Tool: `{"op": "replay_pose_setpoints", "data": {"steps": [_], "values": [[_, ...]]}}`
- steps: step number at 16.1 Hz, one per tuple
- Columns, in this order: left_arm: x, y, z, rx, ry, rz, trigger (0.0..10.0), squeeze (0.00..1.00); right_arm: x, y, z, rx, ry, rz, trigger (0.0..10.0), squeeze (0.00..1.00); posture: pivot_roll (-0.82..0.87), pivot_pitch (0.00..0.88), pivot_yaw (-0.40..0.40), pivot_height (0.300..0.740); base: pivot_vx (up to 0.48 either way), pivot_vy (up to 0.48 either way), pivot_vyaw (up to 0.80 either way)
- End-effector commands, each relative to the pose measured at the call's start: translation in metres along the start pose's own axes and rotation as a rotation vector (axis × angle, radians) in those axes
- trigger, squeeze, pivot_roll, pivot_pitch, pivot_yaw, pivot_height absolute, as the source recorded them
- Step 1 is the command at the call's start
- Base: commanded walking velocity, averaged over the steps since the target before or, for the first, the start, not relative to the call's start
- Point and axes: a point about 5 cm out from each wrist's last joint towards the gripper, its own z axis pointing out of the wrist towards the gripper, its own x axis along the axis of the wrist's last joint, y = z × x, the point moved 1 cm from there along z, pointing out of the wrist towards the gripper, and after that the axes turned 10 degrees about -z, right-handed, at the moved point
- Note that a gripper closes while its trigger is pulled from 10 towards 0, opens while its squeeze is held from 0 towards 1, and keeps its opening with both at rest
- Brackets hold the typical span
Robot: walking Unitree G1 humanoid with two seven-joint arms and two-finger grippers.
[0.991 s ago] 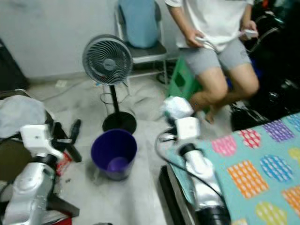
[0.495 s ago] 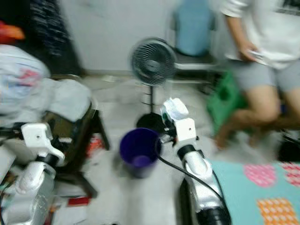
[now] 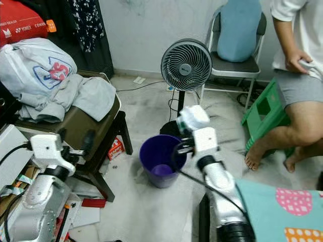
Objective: Clean up the room
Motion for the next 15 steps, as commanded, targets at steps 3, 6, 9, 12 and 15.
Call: {"op": "replay_pose_setpoints", "data": {"steps": [3, 6, 9, 12, 15], "values": [[0.0032, -0.0033, -0.001, -0.009, -0.006, 0.006, 10.0, 0.0, 0.0033, -0.0061, 0.0039, 0.016, 0.012, 0.018, 10.0, 0.0, 0.01, 0.062, -0.03, 0.74, 0.0, 0.0, 0.2], [0.0048, -0.0022, -0.0018, -0.027, -0.001, 0.001, 10.0, 0.0, 0.0036, -0.0062, 0.0038, 0.016, 0.014, 0.013, 10.0, 0.0, 0.01, 0.062, -0.027, 0.74, 0.0, 0.0, 0.0], [0.0063, -0.0016, -0.0016, -0.036, 0.002, -0.009, 10.0, 0.0, 0.0045, -0.0061, 0.0049, 0.016, 0.015, 0.011, 10.0, 0.0, 0.01, 0.072, -0.024, 0.74, 0.0, 0.0, 0.0], [0.0068, -0.0015, -0.0016, -0.036, 0.006, -0.017, 10.0, 0.0, 0.0052, -0.0054, 0.0056, 0.009, 0.017, 0.009, 10.0, 0.0, 0.0, 0.077, -0.024, 0.74, 0.17, 0.0, 0.19], [0.0073, -0.001, -0.0014, -0.045, 0.008, -0.026, 10.0, 0.0, 0.0062, -0.0051, 0.0063, 0.01, 0.02, 0.009, 10.0, 0.0, 0.0, 0.08, -0.025, 0.74, 0.089, 0.0, 0.69]]}}
